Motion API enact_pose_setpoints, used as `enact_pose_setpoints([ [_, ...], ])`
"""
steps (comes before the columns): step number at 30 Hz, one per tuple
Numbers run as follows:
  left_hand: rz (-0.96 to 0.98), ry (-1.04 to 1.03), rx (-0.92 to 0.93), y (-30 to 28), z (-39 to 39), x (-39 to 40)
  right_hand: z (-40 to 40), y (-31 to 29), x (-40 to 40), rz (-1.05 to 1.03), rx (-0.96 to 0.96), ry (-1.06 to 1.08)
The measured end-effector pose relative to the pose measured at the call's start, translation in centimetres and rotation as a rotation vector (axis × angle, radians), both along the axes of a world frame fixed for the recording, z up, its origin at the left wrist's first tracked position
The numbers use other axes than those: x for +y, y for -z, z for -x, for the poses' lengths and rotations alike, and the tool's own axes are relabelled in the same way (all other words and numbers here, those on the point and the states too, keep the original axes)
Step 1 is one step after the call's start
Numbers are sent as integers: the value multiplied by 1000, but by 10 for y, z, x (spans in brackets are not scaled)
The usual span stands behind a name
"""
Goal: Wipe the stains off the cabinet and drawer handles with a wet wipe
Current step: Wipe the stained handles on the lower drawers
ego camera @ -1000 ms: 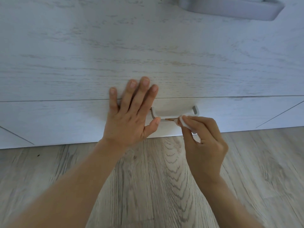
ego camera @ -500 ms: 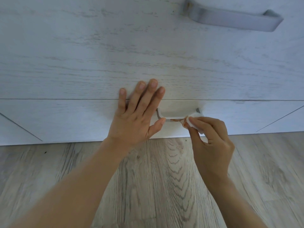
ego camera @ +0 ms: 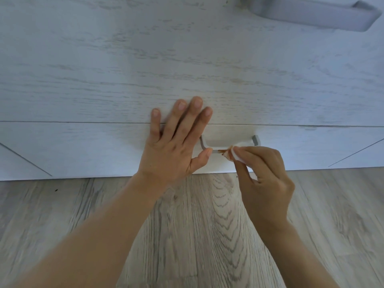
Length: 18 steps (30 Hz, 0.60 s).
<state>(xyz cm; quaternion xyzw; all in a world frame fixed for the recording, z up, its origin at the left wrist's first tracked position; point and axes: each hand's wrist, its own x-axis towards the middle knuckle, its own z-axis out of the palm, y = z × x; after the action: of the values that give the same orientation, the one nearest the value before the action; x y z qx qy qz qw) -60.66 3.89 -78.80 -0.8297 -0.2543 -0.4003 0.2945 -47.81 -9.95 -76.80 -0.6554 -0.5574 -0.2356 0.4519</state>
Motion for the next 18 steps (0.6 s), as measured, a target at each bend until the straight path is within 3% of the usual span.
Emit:
enact_pose_setpoints([
  [4, 10, -1, 3, 0, 1, 0, 1, -4, 0, 30, 12, -20],
  [12, -13, 62, 53, -6, 17, 4, 8, -12, -4, 54, 242, 47],
  [18, -45, 42, 86, -5, 20, 7, 17, -10, 3, 71, 148, 14],
])
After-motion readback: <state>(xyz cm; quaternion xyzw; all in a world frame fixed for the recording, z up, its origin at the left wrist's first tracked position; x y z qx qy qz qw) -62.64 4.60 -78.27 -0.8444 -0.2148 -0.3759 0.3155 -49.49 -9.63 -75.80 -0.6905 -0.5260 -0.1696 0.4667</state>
